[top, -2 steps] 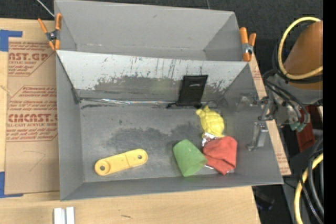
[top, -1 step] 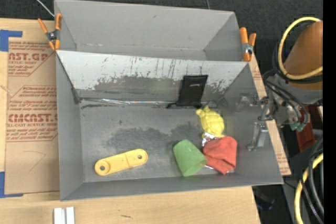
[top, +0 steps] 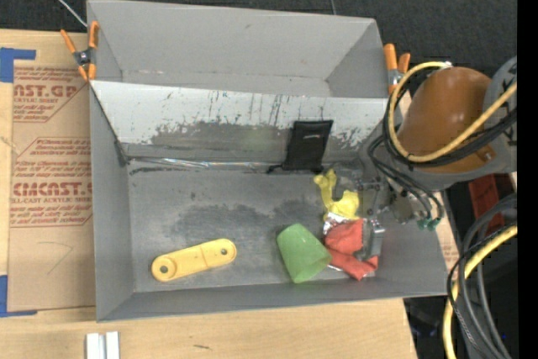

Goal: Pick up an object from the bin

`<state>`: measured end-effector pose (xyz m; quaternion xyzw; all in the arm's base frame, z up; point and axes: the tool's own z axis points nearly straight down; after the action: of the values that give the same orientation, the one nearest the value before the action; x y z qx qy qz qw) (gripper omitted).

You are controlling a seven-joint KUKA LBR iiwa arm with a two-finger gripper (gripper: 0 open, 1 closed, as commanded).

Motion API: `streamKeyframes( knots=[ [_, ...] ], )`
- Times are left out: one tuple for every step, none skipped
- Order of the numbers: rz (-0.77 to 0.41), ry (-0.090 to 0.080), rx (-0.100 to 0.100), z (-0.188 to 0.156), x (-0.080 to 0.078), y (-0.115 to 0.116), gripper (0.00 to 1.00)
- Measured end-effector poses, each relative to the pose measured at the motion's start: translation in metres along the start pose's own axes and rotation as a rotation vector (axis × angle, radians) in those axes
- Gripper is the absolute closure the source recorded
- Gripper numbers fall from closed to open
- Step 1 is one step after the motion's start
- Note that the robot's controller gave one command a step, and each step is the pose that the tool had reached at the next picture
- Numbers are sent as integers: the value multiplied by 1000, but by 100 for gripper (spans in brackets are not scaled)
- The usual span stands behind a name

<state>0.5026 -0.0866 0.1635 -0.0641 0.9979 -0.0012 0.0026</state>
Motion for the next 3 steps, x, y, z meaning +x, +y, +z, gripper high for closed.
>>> streamKeyframes(
  knots=[
    [-176, 3, -2, 20, 6, 4, 0],
    [-98, 2, -3, 58, 5, 24, 0],
    [-203, -10, 2, 93, 18, -21, 0]
  ],
)
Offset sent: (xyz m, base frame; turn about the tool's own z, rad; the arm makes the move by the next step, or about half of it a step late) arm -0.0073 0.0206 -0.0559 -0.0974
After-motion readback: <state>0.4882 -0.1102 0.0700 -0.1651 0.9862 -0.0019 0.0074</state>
